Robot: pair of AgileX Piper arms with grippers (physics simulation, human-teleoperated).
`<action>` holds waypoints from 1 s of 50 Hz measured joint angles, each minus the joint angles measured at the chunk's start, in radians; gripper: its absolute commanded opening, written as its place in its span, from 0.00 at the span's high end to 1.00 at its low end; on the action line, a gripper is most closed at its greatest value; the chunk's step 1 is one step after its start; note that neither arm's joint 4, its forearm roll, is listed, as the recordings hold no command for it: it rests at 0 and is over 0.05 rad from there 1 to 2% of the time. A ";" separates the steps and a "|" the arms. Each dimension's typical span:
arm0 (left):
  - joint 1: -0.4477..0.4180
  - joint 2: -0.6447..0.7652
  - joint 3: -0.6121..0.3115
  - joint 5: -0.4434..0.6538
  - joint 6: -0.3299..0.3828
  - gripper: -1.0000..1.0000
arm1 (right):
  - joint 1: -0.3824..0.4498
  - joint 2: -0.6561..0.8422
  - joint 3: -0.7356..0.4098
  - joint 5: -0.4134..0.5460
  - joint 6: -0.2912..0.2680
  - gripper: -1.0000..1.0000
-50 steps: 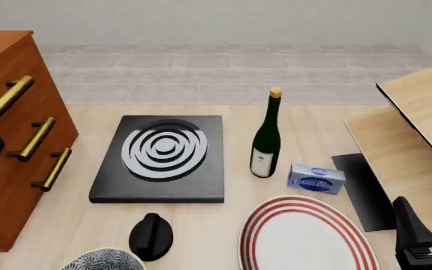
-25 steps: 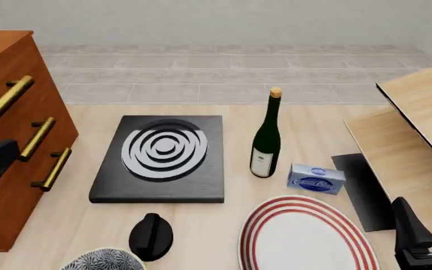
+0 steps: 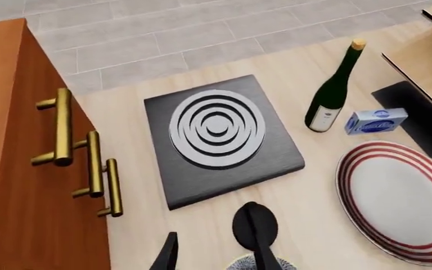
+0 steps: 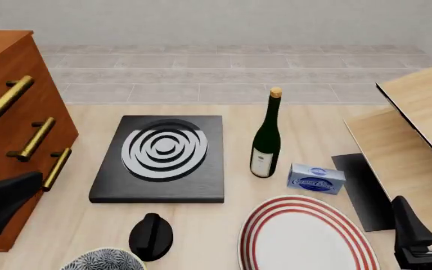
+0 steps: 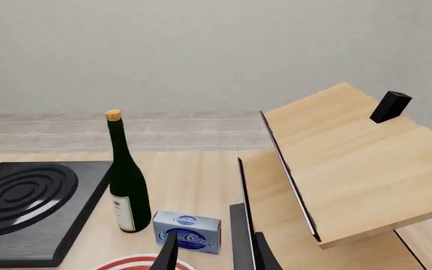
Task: Put the bowl on the top of the cabinet.
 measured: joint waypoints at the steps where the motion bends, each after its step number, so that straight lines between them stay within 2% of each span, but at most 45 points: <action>1: -0.003 -0.002 0.006 0.003 -0.002 0.00 | 0.000 0.001 0.000 0.000 0.000 0.00; 26: -0.052 -0.074 0.164 0.074 -0.076 0.00 | 0.001 -0.012 0.000 0.011 -0.003 0.00; 50: -0.048 -0.134 0.316 0.063 -0.152 0.00 | 0.001 -0.017 0.000 0.016 -0.003 0.00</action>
